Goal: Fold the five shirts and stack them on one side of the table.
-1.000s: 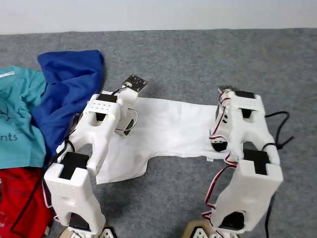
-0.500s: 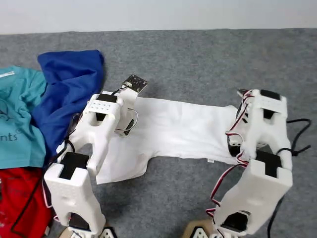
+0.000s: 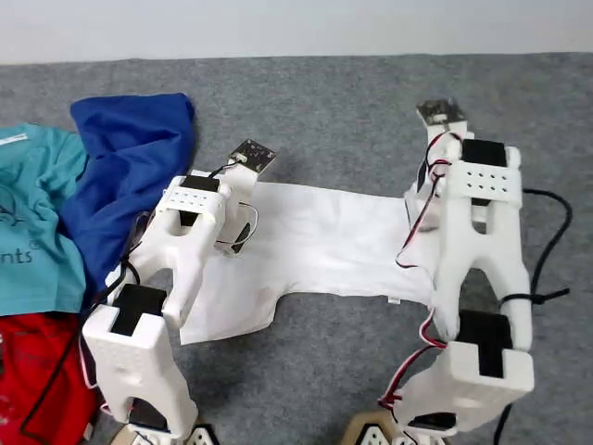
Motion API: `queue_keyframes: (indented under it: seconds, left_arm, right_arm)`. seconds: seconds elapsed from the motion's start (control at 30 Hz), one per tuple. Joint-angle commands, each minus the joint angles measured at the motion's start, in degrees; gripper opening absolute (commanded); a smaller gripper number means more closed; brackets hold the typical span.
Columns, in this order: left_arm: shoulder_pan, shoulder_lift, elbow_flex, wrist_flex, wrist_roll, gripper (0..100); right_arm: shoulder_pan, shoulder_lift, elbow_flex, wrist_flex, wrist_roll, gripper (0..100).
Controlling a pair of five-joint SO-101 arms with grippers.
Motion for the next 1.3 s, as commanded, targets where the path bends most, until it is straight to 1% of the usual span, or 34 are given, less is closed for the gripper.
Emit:
queue_keyframes:
  seconds: [0.0, 0.1, 0.17, 0.4, 0.5, 0.63, 0.83, 1.1, 1.27]
  left_arm:
    - [0.35, 0.09, -1.45, 0.44, -0.53, 0]
    - [0.35, 0.09, -1.45, 0.44, -0.53, 0]
    - [0.35, 0.09, -1.45, 0.44, -0.53, 0]
    - [0.35, 0.18, -1.54, 0.44, -0.53, 0]
    - [0.35, 0.18, -1.54, 0.44, -0.53, 0]
    - [0.35, 0.18, -1.54, 0.44, -0.53, 0]
    - [0.35, 0.18, -1.54, 0.44, -0.53, 0]
    - [0.35, 0.18, -1.54, 0.44, -0.53, 0]
    - [0.35, 0.18, -1.54, 0.44, -0.53, 0]
  right_arm:
    - [-0.66, 3.91, -3.60, -11.21, 0.26, 1.3]
    - [-0.66, 10.59, -4.04, -20.18, 0.26, 1.1]
    - [-0.66, 15.08, -6.51, -22.99, 0.26, 1.1]
    - [0.66, 30.64, -22.51, -21.58, 0.26, 1.1]
    - [2.15, 36.35, -29.98, -17.98, 0.26, 1.1]
    - [5.05, 41.71, -39.03, -10.33, 0.26, 1.1]
    - [9.19, 44.00, -49.14, -1.27, 0.26, 1.1]
    - [13.32, 43.65, -51.87, 5.93, 0.26, 1.1]
    - [12.00, 40.04, -52.75, 10.07, 0.18, 1.3]
